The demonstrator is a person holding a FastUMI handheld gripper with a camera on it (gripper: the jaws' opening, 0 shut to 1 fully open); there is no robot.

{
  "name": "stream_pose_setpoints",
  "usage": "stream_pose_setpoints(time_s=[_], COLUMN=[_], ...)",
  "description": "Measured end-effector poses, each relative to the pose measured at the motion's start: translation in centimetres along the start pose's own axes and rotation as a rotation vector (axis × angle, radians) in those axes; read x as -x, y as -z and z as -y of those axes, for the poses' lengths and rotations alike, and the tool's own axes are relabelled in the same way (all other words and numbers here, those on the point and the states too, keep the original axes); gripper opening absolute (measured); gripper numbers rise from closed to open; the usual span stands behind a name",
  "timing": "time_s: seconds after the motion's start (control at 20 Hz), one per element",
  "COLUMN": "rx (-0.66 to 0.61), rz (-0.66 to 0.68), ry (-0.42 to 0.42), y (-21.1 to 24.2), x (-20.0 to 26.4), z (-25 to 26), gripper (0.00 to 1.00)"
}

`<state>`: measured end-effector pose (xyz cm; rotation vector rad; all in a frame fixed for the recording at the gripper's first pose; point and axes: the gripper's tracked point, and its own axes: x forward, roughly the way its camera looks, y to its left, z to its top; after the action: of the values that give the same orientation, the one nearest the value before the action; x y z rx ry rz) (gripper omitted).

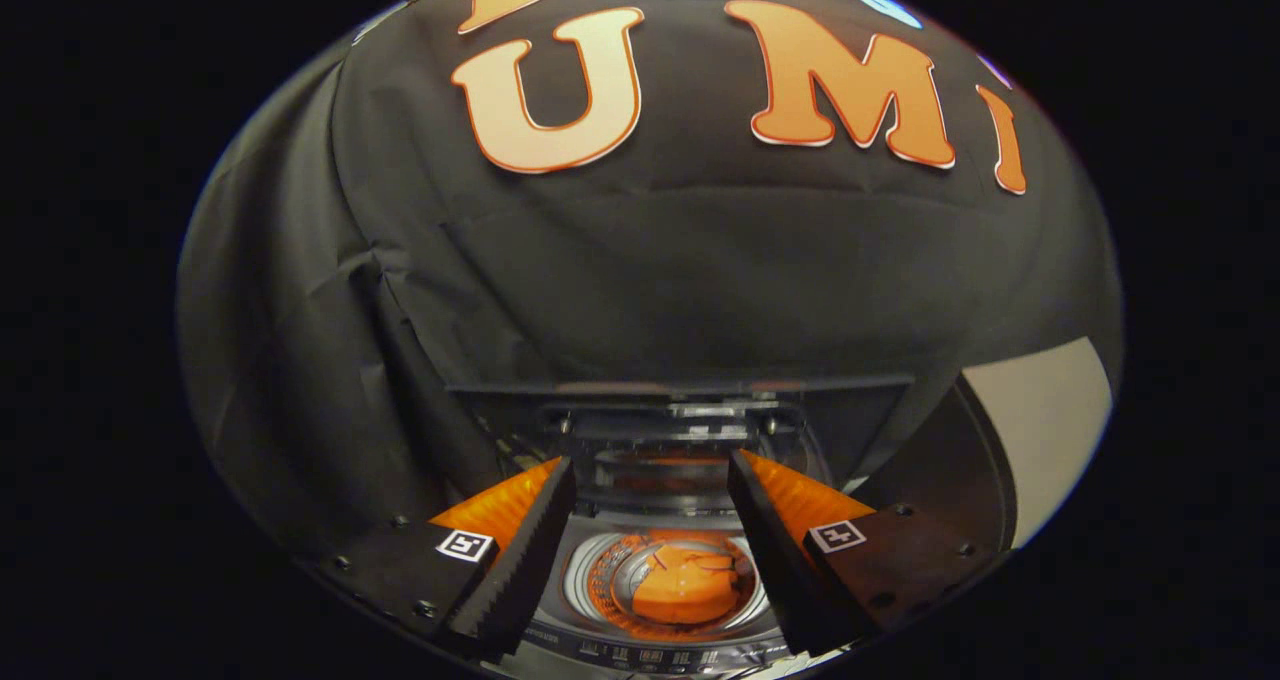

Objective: Put the clothes into the washing machine and then close the washing machine lid.

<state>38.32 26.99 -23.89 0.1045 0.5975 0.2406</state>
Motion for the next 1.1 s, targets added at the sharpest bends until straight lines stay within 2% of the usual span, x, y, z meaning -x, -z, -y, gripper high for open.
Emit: stream_pose_setpoints(time_s=[0.3,0.65,1.1], rx=[0.028,0.006,0.001], rz=[0.064,0.057,0.072], ry=[0.023,0.055,0.054], y=[-3.9,-4.2,-3.1], x=[-3.1,-7.2,-5.6], z=[0.6,1.3,1.1], gripper=[0.99,0.99,0.99])
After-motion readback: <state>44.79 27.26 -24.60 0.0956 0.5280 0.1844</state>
